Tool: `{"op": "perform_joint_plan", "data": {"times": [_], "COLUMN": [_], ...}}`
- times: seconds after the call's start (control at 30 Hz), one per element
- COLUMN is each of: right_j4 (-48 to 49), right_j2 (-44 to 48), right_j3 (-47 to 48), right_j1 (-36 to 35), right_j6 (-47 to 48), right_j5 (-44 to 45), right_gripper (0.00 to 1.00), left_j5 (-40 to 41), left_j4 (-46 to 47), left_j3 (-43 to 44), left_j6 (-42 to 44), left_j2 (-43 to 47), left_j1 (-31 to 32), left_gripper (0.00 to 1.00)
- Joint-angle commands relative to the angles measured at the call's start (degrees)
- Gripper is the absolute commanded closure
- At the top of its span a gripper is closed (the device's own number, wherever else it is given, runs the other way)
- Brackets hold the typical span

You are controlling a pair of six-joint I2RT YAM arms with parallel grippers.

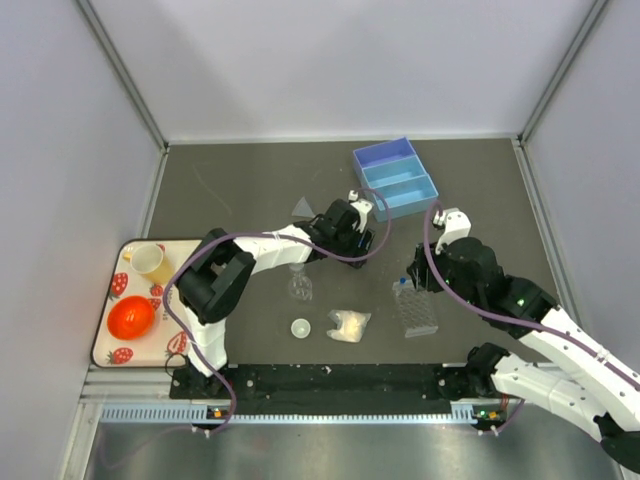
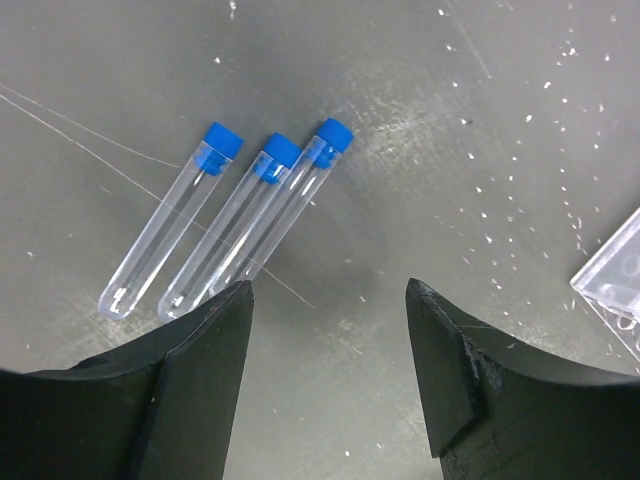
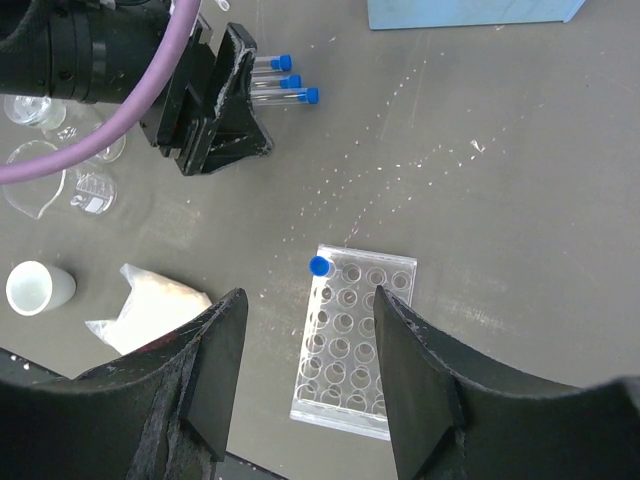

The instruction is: Organize the chemistry lab equipment

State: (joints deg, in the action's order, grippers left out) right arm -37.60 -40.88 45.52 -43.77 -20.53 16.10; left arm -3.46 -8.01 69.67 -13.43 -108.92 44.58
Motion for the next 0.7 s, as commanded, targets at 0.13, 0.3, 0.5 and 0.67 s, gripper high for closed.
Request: {"op": "perform_joint_plan", "data": {"times": [0.13,0.3,0.5,0.67], "right_j4": [0.60,0.78,0.87,0.87], "right_j2": [0.81,0.72,0.72,0.81], "right_j3": [1.86,1.77,1.77,1.68], "right_j1": [-0.70,-0.70,-0.70,-0.62], "right_j6": [0.85,1.02,1.02,1.02], "right_j5": [-0.80,-0.98,-1.16,-1.42], "right_gripper": [0.46,0.46,0.46,0.46], "left_j5": [-1.19,-1.63,-1.55,-1.72], "left_j4": [1.86,1.77,1.33,1.07], "left_j3": [2.84,3.19,3.81,4.69], "left_j6": [0.51,0.51,0.77,0.77], "left_j2": [-0.50,-0.32,-0.59,-1.64], "left_j1": [-1.42,-1.51,-1.51,-1.60], "left_gripper": [0.32,0.32,0.32,0.33]}}
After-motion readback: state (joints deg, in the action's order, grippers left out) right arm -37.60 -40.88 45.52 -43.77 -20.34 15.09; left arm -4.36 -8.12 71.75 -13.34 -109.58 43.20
